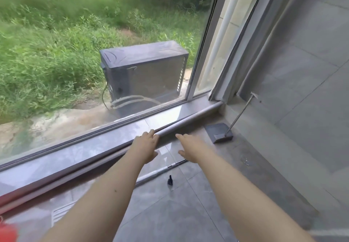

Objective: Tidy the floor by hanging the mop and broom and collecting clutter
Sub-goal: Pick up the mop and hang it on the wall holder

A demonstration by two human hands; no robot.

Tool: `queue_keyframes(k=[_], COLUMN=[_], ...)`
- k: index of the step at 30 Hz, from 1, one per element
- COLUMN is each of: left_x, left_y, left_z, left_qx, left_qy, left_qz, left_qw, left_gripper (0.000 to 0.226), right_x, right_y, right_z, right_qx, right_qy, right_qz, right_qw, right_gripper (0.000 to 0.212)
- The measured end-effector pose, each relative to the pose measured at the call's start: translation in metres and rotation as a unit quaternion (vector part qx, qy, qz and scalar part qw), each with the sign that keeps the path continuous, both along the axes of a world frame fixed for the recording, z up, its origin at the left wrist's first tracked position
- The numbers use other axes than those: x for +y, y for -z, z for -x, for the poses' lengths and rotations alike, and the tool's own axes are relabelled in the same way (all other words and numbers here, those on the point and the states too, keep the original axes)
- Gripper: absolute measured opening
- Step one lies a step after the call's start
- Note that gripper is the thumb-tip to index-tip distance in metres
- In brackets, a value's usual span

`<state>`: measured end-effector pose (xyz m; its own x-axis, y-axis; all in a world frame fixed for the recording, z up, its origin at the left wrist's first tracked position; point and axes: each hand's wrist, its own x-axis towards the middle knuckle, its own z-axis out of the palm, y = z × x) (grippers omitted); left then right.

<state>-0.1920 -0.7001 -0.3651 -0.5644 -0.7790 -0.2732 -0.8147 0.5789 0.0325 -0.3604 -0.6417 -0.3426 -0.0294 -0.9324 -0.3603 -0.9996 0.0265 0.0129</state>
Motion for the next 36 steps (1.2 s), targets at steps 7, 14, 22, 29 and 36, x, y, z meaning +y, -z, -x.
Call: queue_keyframes(k=[7,14,22,29,36], left_x=[-0.085,-0.152,-0.157,-0.154,-0.149], left_y=[0.081,0.181,0.311,0.440,0.573], left_z=[0.023,0.030,0.034,0.042,0.054], left_qx=[-0.025,-0.048,-0.053,-0.038,-0.014], left_qy=[0.013,-0.017,-0.084,-0.138,-0.191], left_qz=[-0.067,-0.148,-0.248,-0.272,-0.285], left_qw=[0.997,0.988,0.964,0.952,0.939], left_gripper=[0.057,0.043,0.035,0.036,0.044], right_x=[-0.086,-0.160,-0.209,-0.230,-0.240], right_y=[0.077,0.169,0.291,0.430,0.557], right_z=[0.016,0.028,0.043,0.042,0.045], right_qx=[-0.009,-0.075,-0.160,-0.259,-0.357], right_qy=[-0.009,0.048,0.134,0.248,0.379], right_qz=[-0.072,-0.121,-0.153,-0.180,-0.149], right_qw=[0.997,0.989,0.966,0.916,0.841], right_gripper=[0.051,0.042,0.036,0.034,0.030])
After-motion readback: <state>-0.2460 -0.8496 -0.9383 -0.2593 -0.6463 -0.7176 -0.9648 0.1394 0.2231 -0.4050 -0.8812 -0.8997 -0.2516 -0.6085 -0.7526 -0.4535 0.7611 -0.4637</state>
